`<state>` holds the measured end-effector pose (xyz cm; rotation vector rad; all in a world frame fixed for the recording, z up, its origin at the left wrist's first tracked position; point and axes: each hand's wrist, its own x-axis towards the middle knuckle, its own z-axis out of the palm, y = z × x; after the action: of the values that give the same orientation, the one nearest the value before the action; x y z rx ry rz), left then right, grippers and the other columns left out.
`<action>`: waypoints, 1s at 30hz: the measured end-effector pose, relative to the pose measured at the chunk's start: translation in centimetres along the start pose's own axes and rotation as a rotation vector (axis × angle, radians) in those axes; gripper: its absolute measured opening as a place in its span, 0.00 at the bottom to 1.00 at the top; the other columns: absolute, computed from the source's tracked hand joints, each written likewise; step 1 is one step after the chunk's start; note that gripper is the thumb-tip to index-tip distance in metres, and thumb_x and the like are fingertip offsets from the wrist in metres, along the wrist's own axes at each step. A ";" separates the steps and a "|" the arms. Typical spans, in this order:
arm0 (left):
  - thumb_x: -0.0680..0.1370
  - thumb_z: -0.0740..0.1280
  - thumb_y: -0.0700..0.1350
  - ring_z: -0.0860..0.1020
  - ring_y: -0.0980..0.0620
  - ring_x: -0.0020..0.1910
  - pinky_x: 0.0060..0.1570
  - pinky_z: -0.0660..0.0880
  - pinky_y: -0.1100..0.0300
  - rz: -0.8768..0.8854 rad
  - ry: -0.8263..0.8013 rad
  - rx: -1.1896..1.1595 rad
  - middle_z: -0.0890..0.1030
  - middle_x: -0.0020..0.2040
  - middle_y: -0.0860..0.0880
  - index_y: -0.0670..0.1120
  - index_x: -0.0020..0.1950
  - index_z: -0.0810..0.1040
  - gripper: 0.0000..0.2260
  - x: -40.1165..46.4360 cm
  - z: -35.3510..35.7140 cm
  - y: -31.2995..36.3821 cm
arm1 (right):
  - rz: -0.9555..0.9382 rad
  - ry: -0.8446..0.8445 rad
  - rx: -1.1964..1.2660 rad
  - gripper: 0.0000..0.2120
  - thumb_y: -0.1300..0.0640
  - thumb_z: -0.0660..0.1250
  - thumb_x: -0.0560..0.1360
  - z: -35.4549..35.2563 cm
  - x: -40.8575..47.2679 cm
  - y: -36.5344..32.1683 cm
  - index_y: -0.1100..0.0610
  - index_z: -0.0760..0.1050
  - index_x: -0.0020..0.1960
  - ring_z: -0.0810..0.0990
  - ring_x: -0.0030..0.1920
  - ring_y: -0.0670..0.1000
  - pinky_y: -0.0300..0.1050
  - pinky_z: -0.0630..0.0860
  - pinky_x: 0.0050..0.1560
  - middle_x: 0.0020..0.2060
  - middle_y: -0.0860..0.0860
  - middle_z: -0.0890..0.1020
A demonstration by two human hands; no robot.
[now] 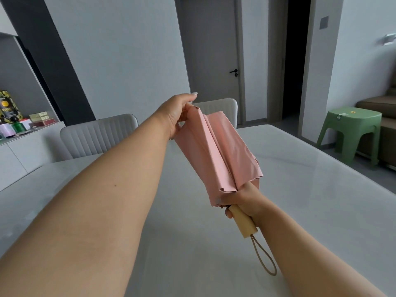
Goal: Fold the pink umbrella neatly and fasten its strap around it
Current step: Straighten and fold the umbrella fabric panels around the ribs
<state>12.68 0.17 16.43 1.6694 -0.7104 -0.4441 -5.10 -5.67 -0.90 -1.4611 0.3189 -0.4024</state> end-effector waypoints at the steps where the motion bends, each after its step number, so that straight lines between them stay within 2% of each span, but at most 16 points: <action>1: 0.78 0.64 0.55 0.72 0.54 0.33 0.41 0.66 0.56 0.005 -0.010 -0.010 0.74 0.26 0.52 0.48 0.26 0.75 0.21 -0.1 -0.1 0.0 | 0.006 0.003 0.002 0.19 0.67 0.72 0.59 0.0 0.0 0.0 0.64 0.74 0.49 0.74 0.32 0.58 0.43 0.73 0.28 0.30 0.55 0.81; 4: 0.77 0.65 0.57 0.72 0.53 0.33 0.44 0.67 0.55 -0.014 -0.032 -0.038 0.75 0.26 0.51 0.47 0.24 0.74 0.23 -0.3 -0.2 0.1 | -0.002 -0.001 0.016 0.17 0.67 0.72 0.59 0.1 -0.1 -0.1 0.62 0.75 0.47 0.75 0.32 0.58 0.43 0.73 0.28 0.29 0.54 0.81; 7: 0.76 0.66 0.59 0.74 0.54 0.37 0.43 0.65 0.56 -0.031 0.017 0.179 0.77 0.32 0.53 0.48 0.32 0.73 0.19 -0.6 0.1 0.1 | -0.010 -0.017 0.044 0.17 0.68 0.72 0.59 0.2 -0.3 -0.3 0.61 0.74 0.47 0.76 0.32 0.55 0.43 0.73 0.27 0.29 0.53 0.80; 9: 0.74 0.68 0.60 0.75 0.53 0.40 0.43 0.64 0.56 -0.027 0.063 0.217 0.78 0.34 0.53 0.48 0.35 0.74 0.17 -0.6 0.3 0.0 | -0.002 -0.033 0.055 0.18 0.68 0.72 0.59 0.3 -0.4 -0.3 0.61 0.73 0.47 0.76 0.32 0.55 0.43 0.73 0.27 0.30 0.54 0.80; 13: 0.76 0.68 0.55 0.72 0.54 0.32 0.43 0.67 0.56 -0.065 -0.002 -0.088 0.73 0.26 0.52 0.48 0.27 0.72 0.20 -0.7 -0.1 0.1 | -0.011 -0.072 0.069 0.16 0.68 0.71 0.59 0.4 -0.5 -0.4 0.61 0.75 0.46 0.76 0.31 0.53 0.43 0.72 0.27 0.30 0.54 0.80; 14: 0.76 0.68 0.55 0.72 0.55 0.31 0.43 0.67 0.57 -0.061 0.003 -0.099 0.73 0.25 0.52 0.48 0.26 0.71 0.20 -0.8 -0.2 0.1 | -0.014 -0.077 0.074 0.16 0.69 0.71 0.59 0.3 -0.5 -0.4 0.61 0.75 0.46 0.76 0.31 0.53 0.43 0.72 0.26 0.30 0.54 0.80; 18: 0.74 0.68 0.57 0.75 0.52 0.38 0.48 0.66 0.53 -0.046 0.073 0.157 0.76 0.26 0.53 0.48 0.30 0.71 0.19 -0.9 -0.1 -0.3 | 0.010 -0.070 0.074 0.20 0.68 0.72 0.59 0.2 -0.3 -0.2 0.63 0.74 0.51 0.76 0.32 0.55 0.43 0.72 0.27 0.33 0.57 0.80; 22: 0.74 0.70 0.55 0.71 0.53 0.33 0.40 0.67 0.57 -0.078 0.015 -0.018 0.73 0.25 0.53 0.49 0.31 0.69 0.18 -1.0 -0.4 0.1 | -0.004 -0.096 0.076 0.19 0.68 0.72 0.60 0.3 -0.3 -0.2 0.61 0.74 0.50 0.77 0.33 0.54 0.43 0.73 0.27 0.32 0.55 0.81; 25: 0.73 0.72 0.51 0.74 0.53 0.38 0.37 0.66 0.59 -0.057 0.053 0.197 0.77 0.36 0.51 0.47 0.41 0.76 0.09 -1.3 -0.1 0.0 | -0.011 -0.101 0.071 0.21 0.68 0.73 0.60 0.4 -0.4 -0.3 0.63 0.73 0.52 0.78 0.33 0.55 0.42 0.73 0.27 0.35 0.58 0.80; 27: 0.73 0.70 0.47 0.76 0.53 0.38 0.37 0.65 0.59 -0.041 0.093 0.289 0.78 0.40 0.50 0.45 0.48 0.78 0.08 -1.4 0.1 0.1 | -0.020 -0.114 0.064 0.22 0.67 0.74 0.60 0.5 -0.3 -0.3 0.63 0.73 0.52 0.79 0.34 0.54 0.42 0.73 0.26 0.36 0.58 0.80; 30: 0.73 0.66 0.41 0.75 0.55 0.35 0.33 0.69 0.61 -0.022 0.108 0.240 0.76 0.38 0.49 0.43 0.46 0.76 0.03 -1.6 0.2 0.4 | -0.051 -0.148 0.081 0.22 0.64 0.75 0.60 0.5 -0.2 -0.2 0.62 0.73 0.52 0.78 0.34 0.54 0.42 0.72 0.26 0.36 0.56 0.79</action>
<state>11.25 1.08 16.62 1.9130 -0.6874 -0.2897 -5.13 -5.17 -0.63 -1.4126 0.1456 -0.3419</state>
